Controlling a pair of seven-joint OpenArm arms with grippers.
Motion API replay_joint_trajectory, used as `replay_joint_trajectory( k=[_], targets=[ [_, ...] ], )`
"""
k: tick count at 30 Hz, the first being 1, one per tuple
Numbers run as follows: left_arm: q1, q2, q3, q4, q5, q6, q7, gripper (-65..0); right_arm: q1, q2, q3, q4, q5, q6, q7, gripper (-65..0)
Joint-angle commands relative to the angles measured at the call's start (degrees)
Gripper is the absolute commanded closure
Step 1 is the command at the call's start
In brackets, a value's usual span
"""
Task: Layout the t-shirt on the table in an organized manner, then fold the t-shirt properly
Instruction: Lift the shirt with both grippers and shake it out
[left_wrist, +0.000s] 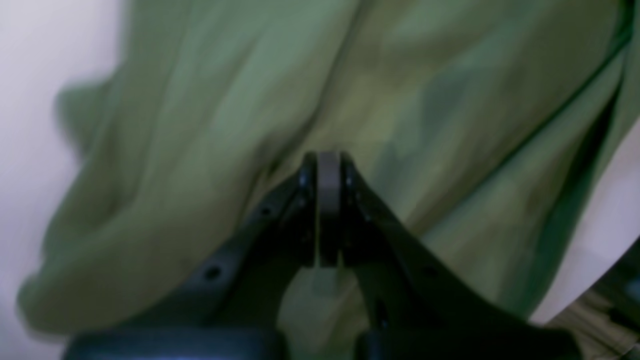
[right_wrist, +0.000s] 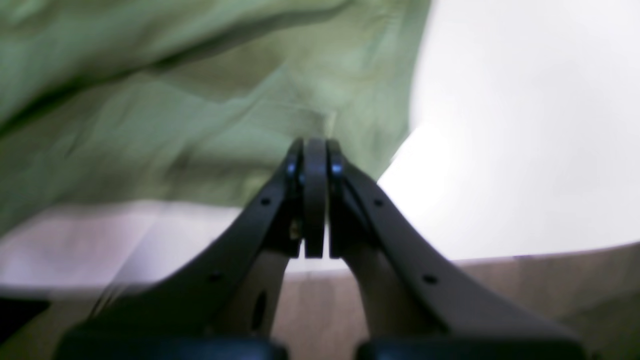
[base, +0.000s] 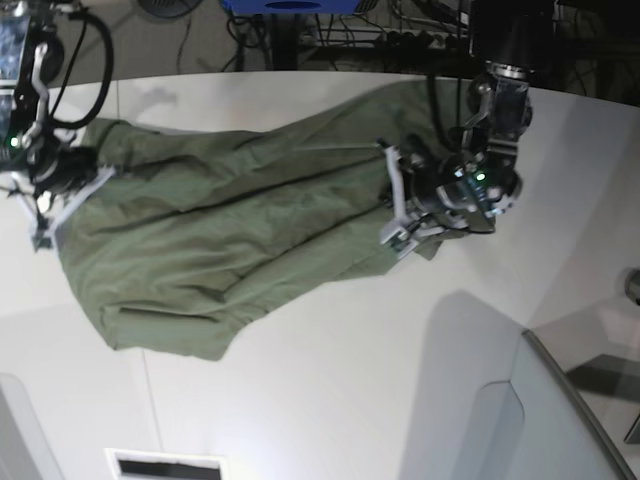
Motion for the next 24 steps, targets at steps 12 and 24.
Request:
replay_joint_trajectory(
  k=[12, 24],
  targets=[
    [-13.1, 7.6, 0.2, -11.5, 0.0, 0.0, -0.8, 0.0, -13.5, -6.1, 0.1, 4.5, -0.2, 0.3, 0.2, 0.0],
    [-13.6, 5.3, -0.6, -11.8, -0.6, 0.0, -5.4, 0.0, -11.7, -7.2, 0.5, 4.6, -0.3, 0.0, -4.6, -9.5]
  ],
)
